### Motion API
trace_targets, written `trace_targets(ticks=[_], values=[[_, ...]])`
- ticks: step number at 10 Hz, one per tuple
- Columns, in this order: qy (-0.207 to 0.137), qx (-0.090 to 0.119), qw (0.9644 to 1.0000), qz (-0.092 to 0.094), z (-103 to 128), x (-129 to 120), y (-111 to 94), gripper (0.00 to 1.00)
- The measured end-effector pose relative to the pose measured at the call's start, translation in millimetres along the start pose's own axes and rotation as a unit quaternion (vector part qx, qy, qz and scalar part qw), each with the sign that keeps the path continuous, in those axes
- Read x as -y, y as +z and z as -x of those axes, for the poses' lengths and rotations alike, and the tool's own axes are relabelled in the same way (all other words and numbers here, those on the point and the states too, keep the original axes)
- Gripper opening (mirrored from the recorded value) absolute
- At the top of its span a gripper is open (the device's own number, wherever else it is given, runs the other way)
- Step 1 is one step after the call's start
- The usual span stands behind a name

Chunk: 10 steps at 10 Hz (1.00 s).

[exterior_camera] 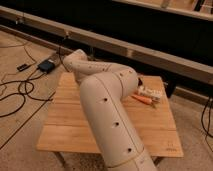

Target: Drag the ceramic bowl in a circle

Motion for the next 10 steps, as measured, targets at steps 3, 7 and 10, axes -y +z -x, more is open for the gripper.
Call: trace_targets(ticks=[3,7,10], values=[[-0.001,-0.012,0.9999,0.005,1.0,0.6,13.5,0.28],[-0.004,-0.014,0.9997,0.017,1.7,-11.5,6.4,0.0],[-0.03,-0.016,0.9991,0.025,0.7,-45.0,-0.6,0.0]])
